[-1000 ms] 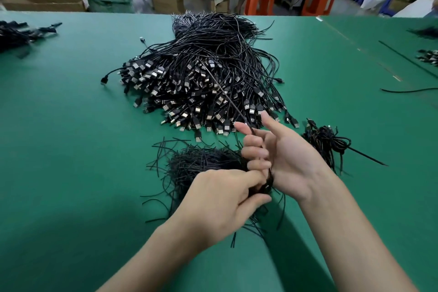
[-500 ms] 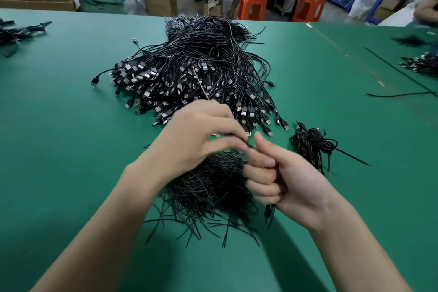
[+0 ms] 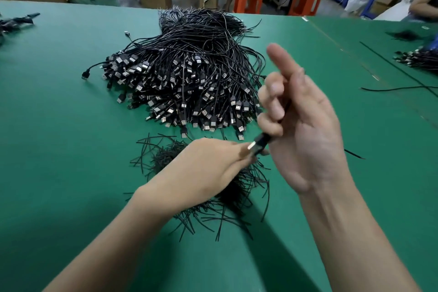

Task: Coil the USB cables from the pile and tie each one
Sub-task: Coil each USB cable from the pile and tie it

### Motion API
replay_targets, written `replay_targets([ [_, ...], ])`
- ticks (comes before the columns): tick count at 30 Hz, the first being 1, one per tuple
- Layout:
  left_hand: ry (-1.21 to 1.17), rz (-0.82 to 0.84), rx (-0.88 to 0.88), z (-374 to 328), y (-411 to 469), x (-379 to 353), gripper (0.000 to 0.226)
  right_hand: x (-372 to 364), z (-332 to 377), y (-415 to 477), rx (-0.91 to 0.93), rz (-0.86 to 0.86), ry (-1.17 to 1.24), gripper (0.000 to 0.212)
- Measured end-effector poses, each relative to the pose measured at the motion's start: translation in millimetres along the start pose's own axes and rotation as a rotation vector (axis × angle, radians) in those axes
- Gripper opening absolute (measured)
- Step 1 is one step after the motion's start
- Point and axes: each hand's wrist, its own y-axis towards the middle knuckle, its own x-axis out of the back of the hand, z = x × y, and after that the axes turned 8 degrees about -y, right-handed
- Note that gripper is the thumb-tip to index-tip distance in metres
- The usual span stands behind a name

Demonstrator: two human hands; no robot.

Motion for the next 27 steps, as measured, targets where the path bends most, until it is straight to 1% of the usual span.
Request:
replay_targets([
  [1,-0.014,0.006,-0.006,-2,-1,2,0.021,2,3,4,0.049,-0.048,-0.149,0.03],
  [3,-0.02,-0.068,-0.011,-7,0,14,0.032,8,8,8,0.145,-0.137,-0.554,0.03],
  [5,0.005,-0.164,-0.019,-5,3,32,0.034,14,8,9,0.197,-0.141,-0.885,0.029],
  [7,-0.002,-0.229,-0.02,-3,7,49,0.032,18,4,5,0.203,-0.095,-1.062,0.028],
  [8,-0.012,-0.244,-0.025,-2,9,56,0.031,17,2,2,0.18,-0.063,-1.077,0.029],
  [9,-0.015,-0.248,-0.033,-3,12,61,0.03,15,0,0,0.142,-0.041,-1.025,0.029],
  [11,-0.02,-0.215,-0.04,-4,16,67,0.028,8,-1,-2,0.072,-0.069,-0.767,0.03],
  [12,-0.027,-0.186,-0.035,-4,17,70,0.028,7,0,0,0.063,-0.135,-0.614,0.03],
  [14,-0.079,-0.123,-0.012,-2,16,73,0.028,9,6,6,0.05,-0.345,-0.317,0.03],
  [16,-0.162,-0.072,-0.004,-1,12,75,0.026,16,14,11,-0.007,-0.532,-0.079,0.032],
  [18,-0.181,-0.033,-0.012,0,11,75,0.023,26,20,14,-0.088,-0.637,0.139,0.03],
  [20,-0.159,-0.007,0.014,5,13,75,0.026,36,27,16,-0.129,-0.689,0.372,0.025],
  [21,-0.155,0.001,0.039,7,14,75,0.028,41,31,15,-0.135,-0.7,0.451,0.024],
  [22,-0.162,0.004,0.059,10,14,75,0.029,45,32,15,-0.141,-0.7,0.462,0.026],
  [23,-0.184,0.008,0.073,11,13,74,0.027,48,30,15,-0.154,-0.689,0.39,0.028],
  [24,-0.212,0.017,0.078,12,13,73,0.025,50,26,16,-0.166,-0.67,0.238,0.03],
  [25,-0.235,0.031,0.076,11,14,71,0.024,50,19,16,-0.158,-0.647,0.027,0.031],
  [27,-0.264,0.059,0.059,8,17,65,0.023,45,6,14,-0.056,-0.573,-0.502,0.029],
])
